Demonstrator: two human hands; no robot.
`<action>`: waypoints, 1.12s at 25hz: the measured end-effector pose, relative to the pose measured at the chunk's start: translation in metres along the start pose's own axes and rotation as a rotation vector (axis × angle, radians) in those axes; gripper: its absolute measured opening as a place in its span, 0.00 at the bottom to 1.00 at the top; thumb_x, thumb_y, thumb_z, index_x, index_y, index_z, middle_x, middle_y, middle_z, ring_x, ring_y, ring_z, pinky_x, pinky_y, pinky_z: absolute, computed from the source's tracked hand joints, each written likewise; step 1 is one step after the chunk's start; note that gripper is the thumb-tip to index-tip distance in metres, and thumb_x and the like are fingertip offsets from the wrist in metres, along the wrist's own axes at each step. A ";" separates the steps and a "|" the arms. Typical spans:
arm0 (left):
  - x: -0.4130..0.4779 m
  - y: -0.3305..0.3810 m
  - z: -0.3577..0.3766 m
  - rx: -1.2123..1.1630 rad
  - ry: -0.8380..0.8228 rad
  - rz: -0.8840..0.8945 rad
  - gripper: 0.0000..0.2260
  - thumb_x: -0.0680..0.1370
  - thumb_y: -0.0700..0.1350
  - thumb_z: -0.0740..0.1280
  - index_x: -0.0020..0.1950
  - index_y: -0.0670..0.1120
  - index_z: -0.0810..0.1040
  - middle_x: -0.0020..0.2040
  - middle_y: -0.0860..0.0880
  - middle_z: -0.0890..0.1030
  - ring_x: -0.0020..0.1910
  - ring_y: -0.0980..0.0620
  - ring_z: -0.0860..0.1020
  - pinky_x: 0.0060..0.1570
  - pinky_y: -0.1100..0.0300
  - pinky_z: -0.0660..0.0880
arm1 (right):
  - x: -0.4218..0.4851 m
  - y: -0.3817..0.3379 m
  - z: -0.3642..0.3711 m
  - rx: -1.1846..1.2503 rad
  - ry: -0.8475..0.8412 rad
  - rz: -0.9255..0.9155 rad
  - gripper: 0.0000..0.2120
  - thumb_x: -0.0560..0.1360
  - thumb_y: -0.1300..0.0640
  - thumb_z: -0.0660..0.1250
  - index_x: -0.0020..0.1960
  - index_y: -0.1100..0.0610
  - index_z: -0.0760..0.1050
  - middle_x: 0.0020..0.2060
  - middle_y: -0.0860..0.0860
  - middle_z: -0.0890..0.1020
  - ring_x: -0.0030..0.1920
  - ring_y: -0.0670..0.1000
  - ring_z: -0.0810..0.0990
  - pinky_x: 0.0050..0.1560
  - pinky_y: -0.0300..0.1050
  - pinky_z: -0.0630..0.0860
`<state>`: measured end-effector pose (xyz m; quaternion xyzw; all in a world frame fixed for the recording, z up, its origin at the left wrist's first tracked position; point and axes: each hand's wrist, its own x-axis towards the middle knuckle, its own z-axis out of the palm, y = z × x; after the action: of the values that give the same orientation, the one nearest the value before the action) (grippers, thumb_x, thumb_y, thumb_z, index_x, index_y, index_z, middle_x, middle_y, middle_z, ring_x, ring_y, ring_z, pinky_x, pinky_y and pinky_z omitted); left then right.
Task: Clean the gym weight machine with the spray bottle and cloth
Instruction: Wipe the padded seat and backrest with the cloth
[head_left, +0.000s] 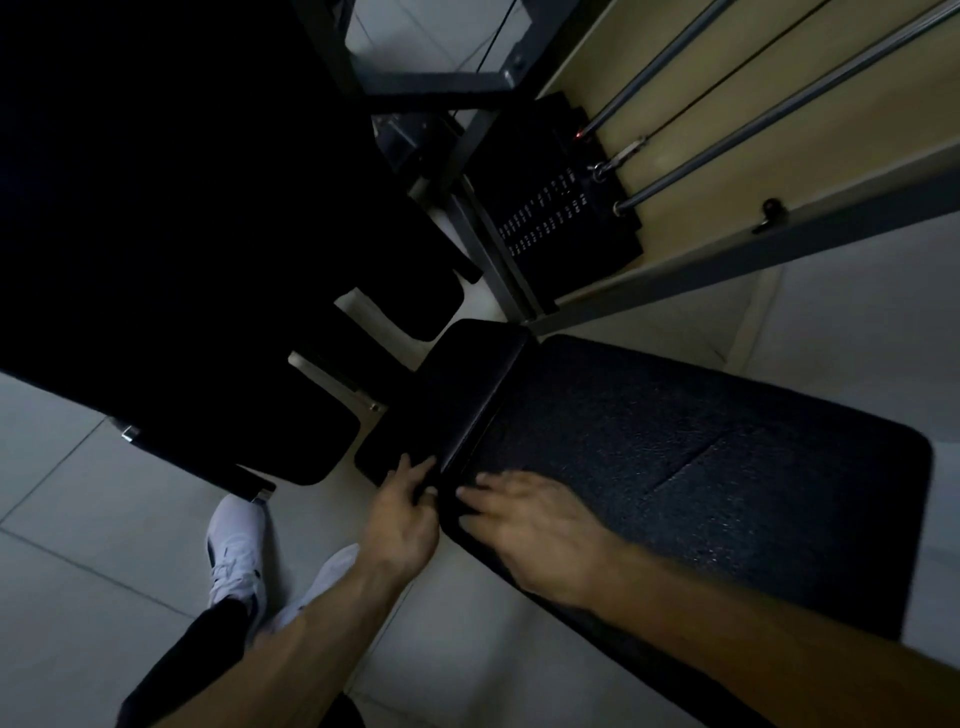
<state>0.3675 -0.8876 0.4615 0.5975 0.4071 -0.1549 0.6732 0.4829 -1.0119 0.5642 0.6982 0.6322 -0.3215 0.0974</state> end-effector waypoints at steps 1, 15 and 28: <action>-0.007 0.000 0.004 0.018 0.000 0.038 0.20 0.84 0.40 0.61 0.76 0.52 0.71 0.82 0.47 0.57 0.81 0.47 0.55 0.78 0.57 0.51 | -0.004 0.007 -0.006 -0.017 -0.018 -0.016 0.23 0.61 0.58 0.81 0.56 0.49 0.86 0.64 0.51 0.83 0.64 0.55 0.82 0.62 0.51 0.79; -0.031 0.006 0.010 0.330 -0.090 0.126 0.25 0.83 0.42 0.62 0.81 0.49 0.63 0.83 0.45 0.52 0.82 0.46 0.55 0.78 0.53 0.58 | -0.045 -0.016 -0.010 0.027 0.015 -0.007 0.20 0.62 0.59 0.80 0.54 0.52 0.85 0.61 0.51 0.84 0.62 0.55 0.82 0.56 0.50 0.83; -0.050 0.014 0.020 0.416 -0.254 0.278 0.28 0.83 0.43 0.63 0.82 0.55 0.58 0.83 0.52 0.49 0.82 0.48 0.49 0.78 0.49 0.60 | -0.104 0.009 -0.045 -0.070 0.132 0.236 0.19 0.65 0.63 0.78 0.55 0.51 0.86 0.60 0.51 0.84 0.62 0.56 0.82 0.59 0.54 0.82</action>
<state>0.3530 -0.9164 0.5066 0.7487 0.1932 -0.2149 0.5966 0.5061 -1.0744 0.6558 0.7835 0.5615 -0.2391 0.1170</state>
